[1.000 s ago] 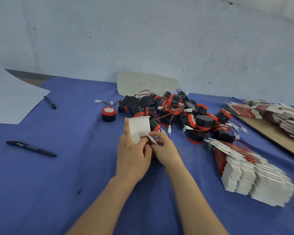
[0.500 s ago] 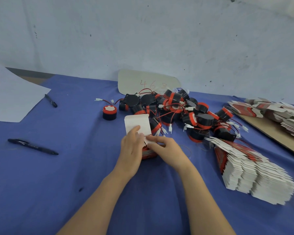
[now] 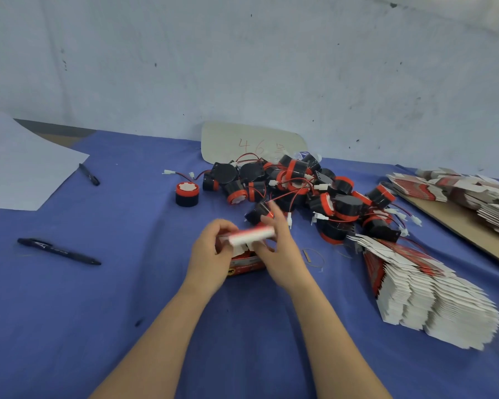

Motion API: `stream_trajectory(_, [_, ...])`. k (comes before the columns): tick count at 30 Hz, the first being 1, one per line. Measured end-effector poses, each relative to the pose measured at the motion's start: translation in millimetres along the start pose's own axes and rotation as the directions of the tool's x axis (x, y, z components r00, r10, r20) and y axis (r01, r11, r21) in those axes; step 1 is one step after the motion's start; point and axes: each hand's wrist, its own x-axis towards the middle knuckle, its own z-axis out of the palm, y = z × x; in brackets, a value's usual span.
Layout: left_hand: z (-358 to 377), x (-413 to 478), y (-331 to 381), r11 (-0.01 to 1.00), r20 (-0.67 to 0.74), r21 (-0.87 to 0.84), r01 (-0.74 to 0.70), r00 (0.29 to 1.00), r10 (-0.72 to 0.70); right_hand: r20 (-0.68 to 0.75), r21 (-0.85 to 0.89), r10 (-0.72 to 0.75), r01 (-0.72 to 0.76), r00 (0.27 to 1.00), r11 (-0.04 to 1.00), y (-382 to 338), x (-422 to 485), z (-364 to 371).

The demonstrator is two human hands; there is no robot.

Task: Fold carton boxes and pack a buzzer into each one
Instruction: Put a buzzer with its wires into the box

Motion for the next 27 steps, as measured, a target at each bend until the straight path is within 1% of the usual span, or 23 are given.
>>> stream_trajectory(2, [-5, 0, 0, 0.999, 0.032, 0.045, -0.021, 0.999, 0.020, 0.092, -0.143, -0.048, 0.060, 0.995, 0.988, -2, -1, -3])
stream_trajectory(3, [-8, 0, 1, 0.998, 0.066, 0.057, -0.030, 0.997, 0.026, 0.167, -0.192, -0.027, 0.059, 0.986, 0.980, -3, -2, -8])
stream_trajectory(5, [-17, 1, 3, 0.995, 0.161, 0.090, -0.037, 0.987, 0.022, 0.337, -0.209, 0.058, 0.015, 0.940, 0.978, -2, -2, -21])
stream_trajectory(6, [-21, 2, 5, 0.995, 0.204, 0.100, -0.025, 0.979, 0.004, 0.406, -0.186, 0.095, -0.020, 0.909, 0.982, -2, -3, -27])
stream_trajectory(7, [-25, 3, 6, 0.996, 0.240, 0.091, 0.001, 0.971, -0.023, 0.445, -0.164, 0.120, -0.051, 0.888, 0.985, -2, -4, -31])
stream_trajectory(8, [-29, 4, 7, 0.997, 0.275, 0.060, 0.041, 0.960, -0.056, 0.447, -0.146, 0.128, -0.069, 0.885, 0.987, -2, -5, -32])
stream_trajectory(9, [-32, 5, 8, 0.996, 0.315, 0.014, 0.085, 0.945, -0.085, 0.421, -0.129, 0.122, -0.074, 0.899, 0.989, -1, -6, -32])
stream_trajectory(11, [-37, 3, 10, 0.989, 0.398, -0.052, 0.140, 0.911, -0.108, 0.339, -0.104, 0.084, -0.052, 0.937, 0.993, 0, -7, -28])
stream_trajectory(12, [-38, 2, 9, 0.991, 0.425, -0.035, 0.125, 0.900, -0.099, 0.305, -0.097, 0.064, -0.036, 0.950, 0.995, 0, -7, -26])
stream_trajectory(14, [-38, -1, 5, 0.997, 0.457, 0.059, 0.057, 0.886, -0.078, 0.257, -0.104, 0.038, -0.012, 0.966, 0.994, 2, -6, -23])
stream_trajectory(16, [-36, -2, 3, 0.991, 0.452, 0.133, 0.006, 0.890, -0.066, 0.215, -0.118, 0.021, 0.005, 0.976, 0.993, 4, -5, -20])
stream_trajectory(20, [-34, 0, 3, 0.989, 0.419, 0.136, -0.049, 0.908, -0.013, 0.170, -0.183, -0.008, 0.040, 0.985, 0.982, 2, -7, -16])
stream_trajectory(24, [-32, -1, 4, 0.984, 0.390, 0.143, -0.104, 0.920, 0.040, 0.181, -0.140, 0.001, 0.025, 0.983, 0.990, 1, -8, -16])
stream_trajectory(27, [-30, -1, 4, 0.980, 0.360, 0.157, -0.123, 0.931, 0.059, 0.153, -0.138, -0.015, 0.037, 0.988, 0.990, 0, -7, -14])
